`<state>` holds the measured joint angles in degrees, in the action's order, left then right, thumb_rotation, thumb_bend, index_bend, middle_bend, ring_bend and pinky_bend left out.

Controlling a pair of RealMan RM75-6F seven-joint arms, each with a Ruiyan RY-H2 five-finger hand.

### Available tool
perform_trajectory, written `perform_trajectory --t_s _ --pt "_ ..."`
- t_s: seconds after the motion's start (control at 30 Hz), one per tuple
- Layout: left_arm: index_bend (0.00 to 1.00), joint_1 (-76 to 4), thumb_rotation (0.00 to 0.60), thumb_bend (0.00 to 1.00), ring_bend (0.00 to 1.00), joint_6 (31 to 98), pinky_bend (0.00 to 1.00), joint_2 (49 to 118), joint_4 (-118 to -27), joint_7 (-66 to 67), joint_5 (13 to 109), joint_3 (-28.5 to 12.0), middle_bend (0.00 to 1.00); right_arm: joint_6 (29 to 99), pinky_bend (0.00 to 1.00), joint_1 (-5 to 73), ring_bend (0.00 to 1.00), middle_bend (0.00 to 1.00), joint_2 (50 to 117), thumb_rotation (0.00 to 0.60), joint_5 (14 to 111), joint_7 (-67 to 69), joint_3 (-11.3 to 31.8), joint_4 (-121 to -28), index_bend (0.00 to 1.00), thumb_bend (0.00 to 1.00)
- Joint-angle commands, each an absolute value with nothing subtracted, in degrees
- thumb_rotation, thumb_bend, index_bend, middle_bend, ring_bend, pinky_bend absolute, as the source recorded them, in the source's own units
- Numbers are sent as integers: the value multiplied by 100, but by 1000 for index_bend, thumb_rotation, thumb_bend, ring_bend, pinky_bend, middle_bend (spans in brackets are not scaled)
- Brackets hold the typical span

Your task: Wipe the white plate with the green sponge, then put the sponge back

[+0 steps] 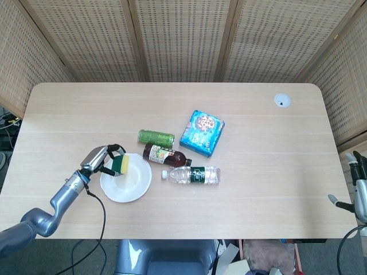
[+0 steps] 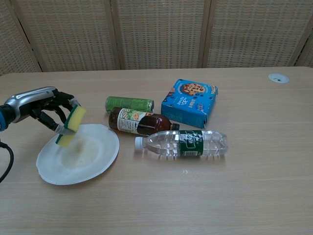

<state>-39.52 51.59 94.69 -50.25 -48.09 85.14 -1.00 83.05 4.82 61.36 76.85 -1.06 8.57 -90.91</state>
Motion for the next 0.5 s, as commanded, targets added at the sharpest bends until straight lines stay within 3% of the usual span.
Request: perform_trajectory --t_s 0.03,0.5 --pt "522 -3988 600 38 299 5024 364 9613 -4858 -4731 8461 -108 336 8298 0 483 0 0 6134 600 7677 -96 859 -9094 0 0" --pt "521 -3991 600 37 309 4829 357 10033 -4287 -4626 8480 -44 336 8299 0 473 0 0 6112 600 7656 -40 871 -9111 0 0"
